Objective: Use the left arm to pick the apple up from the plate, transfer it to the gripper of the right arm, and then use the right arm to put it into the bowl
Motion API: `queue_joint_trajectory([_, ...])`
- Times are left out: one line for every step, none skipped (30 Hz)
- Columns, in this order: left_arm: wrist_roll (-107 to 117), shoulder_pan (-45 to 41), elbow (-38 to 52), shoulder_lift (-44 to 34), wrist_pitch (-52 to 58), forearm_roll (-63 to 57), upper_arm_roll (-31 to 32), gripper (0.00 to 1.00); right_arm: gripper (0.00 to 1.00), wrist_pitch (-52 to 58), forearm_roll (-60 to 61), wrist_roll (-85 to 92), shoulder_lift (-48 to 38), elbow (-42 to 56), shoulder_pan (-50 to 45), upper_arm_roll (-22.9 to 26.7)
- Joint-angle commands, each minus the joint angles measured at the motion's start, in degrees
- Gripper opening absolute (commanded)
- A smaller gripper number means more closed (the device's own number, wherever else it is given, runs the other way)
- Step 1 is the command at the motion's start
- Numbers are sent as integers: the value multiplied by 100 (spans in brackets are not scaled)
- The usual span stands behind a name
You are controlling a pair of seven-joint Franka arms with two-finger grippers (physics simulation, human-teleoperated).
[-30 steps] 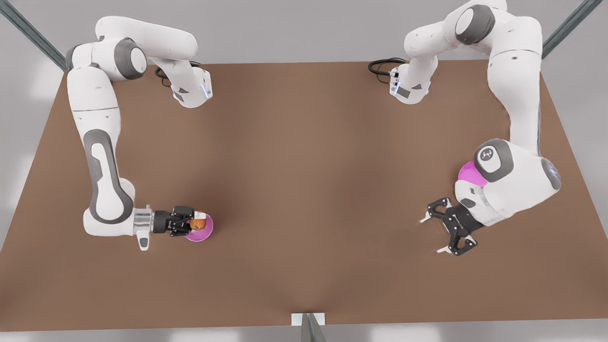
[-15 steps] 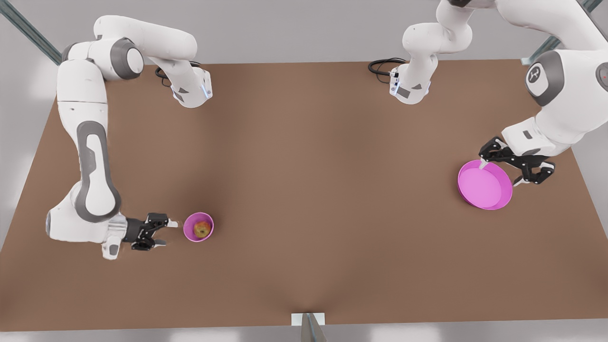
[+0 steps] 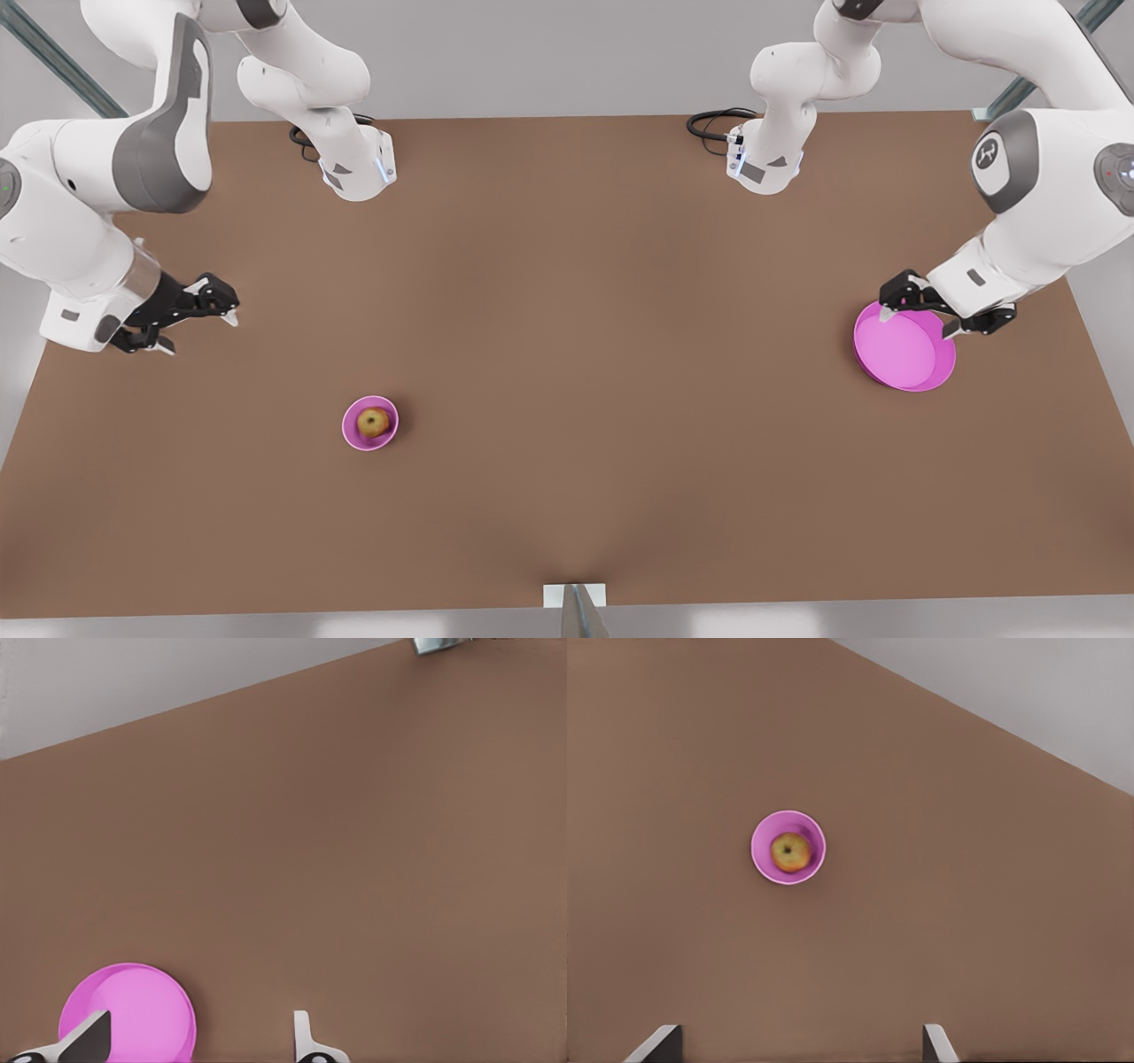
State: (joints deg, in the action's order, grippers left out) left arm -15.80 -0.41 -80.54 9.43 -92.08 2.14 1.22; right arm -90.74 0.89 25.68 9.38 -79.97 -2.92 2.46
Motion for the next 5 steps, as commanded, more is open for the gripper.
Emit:
queue_joint_trajectory([1273, -3, 3, 6, 23, -12, 1, 100, 100, 154, 25, -2761, 37, 17, -59, 0])
queue_joint_trajectory([1273, -3, 3, 15, 23, -12, 1, 100, 100, 154, 34, -2761, 46, 17, -42, 0])
queue_joint_trajectory([1273, -3, 3, 15, 23, -12, 1, 100, 100, 154, 34, -2770, 37, 17, -59, 0])
queue_joint_trajectory([1273, -3, 12, 24, 23, -12, 1, 100, 100, 154, 34, -2762, 46, 17, -42, 0])
queue_joint_trajectory([1273, -3, 12, 24, 23, -12, 1, 100, 100, 154, 34, -2761, 46, 17, -33, 0])
